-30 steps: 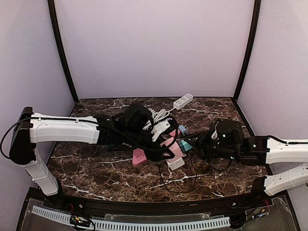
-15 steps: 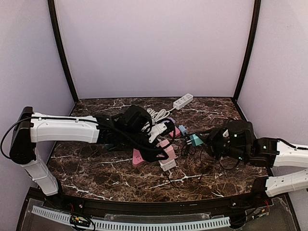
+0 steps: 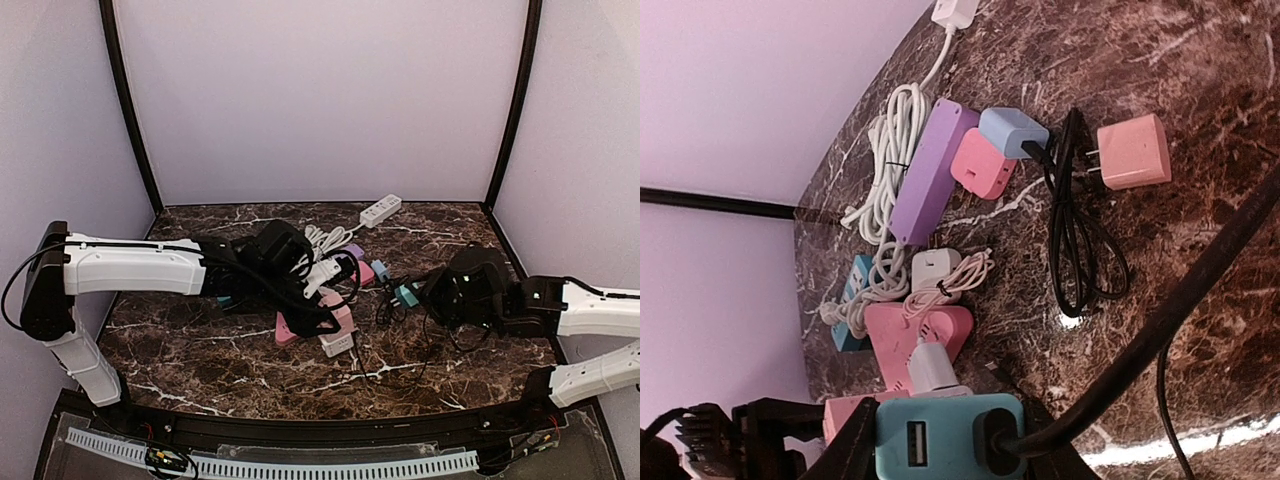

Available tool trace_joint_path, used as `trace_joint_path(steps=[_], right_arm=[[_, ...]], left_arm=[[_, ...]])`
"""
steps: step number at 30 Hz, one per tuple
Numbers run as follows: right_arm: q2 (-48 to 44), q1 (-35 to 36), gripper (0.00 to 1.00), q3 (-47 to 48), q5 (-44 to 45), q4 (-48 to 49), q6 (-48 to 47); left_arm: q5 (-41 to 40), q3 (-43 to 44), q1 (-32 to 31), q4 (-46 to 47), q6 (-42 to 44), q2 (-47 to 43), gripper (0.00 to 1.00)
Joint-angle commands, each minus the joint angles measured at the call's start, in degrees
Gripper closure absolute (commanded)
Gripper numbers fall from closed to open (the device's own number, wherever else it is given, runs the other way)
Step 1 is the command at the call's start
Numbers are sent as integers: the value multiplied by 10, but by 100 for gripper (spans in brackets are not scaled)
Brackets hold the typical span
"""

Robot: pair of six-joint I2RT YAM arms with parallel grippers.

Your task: Pull the plug off the socket

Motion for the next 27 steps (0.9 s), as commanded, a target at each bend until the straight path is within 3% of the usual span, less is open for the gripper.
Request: trace_joint_path(steps=[1, 12, 27], right_arm=[[47, -6, 100, 88, 18, -42, -116], [213, -149, 100, 201, -167, -84, -334], [400, -228, 100, 274, -242, -99, -432]], left_arm=[[24, 5, -1, 8, 17, -33, 99], [54, 9, -1, -3, 36, -52, 99], [38, 19, -1, -8, 6, -32, 99]])
